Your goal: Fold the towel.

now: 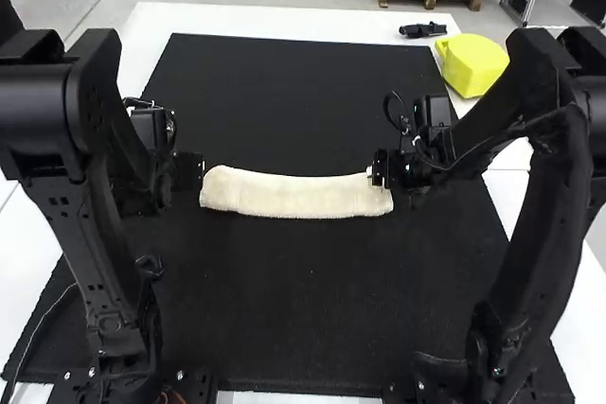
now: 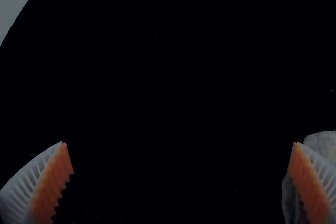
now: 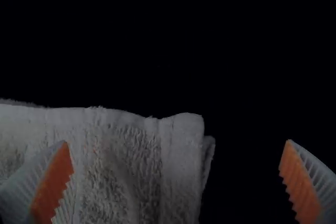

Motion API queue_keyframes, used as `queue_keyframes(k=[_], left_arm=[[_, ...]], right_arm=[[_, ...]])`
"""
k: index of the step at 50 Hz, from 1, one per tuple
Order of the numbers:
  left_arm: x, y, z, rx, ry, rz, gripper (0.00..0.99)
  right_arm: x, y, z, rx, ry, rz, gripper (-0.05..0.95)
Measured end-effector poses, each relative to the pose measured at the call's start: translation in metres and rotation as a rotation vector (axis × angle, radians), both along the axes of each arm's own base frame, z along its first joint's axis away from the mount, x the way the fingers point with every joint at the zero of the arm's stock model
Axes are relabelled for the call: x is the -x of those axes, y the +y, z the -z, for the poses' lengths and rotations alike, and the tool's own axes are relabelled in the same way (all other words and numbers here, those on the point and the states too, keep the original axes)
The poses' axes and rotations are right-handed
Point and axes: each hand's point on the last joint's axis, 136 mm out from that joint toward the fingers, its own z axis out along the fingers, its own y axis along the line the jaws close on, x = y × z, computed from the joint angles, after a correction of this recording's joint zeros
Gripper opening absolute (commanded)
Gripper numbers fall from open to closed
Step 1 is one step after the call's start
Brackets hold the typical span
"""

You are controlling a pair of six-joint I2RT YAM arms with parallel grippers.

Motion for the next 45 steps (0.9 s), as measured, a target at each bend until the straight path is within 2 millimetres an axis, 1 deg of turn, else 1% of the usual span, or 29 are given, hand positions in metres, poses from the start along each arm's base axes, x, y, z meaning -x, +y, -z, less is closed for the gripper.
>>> queue_keyframes(k=[11, 20, 25, 31, 38, 40, 45], left_arm=[[0.001, 0.000, -0.001, 0.000, 0.003, 0.000, 0.959], [-0.001, 0.001, -0.015, -0.007, -0.032, -0.002, 0.959], [-0.001, 0.001, -0.019, -0.008, -0.040, -0.002, 0.959], [0.000, 0.000, -0.018, -0.007, -0.035, -0.002, 0.959], [0.000, 0.000, -0.018, -0.008, -0.036, -0.002, 0.959], [0.000, 0.000, -0.018, -0.008, -0.036, -0.002, 0.959], [0.000, 0.000, -0.018, -0.008, -0.036, -0.002, 0.959]], right_arm=[[0.001, 0.007, -0.002, -0.039, 0.012, -0.017, 0.91], [0.002, 0.008, -0.002, -0.051, 0.018, -0.018, 0.91], [0.004, 0.008, 0.005, -0.050, 0.036, -0.016, 0.91], [0.007, 0.007, 0.022, -0.039, 0.077, -0.016, 0.91], [0.002, 0.008, 0.021, -0.037, 0.068, -0.015, 0.90], [0.001, 0.007, 0.023, -0.034, 0.071, -0.014, 0.89], [0.000, 0.007, 0.024, -0.028, 0.069, -0.013, 0.79]])
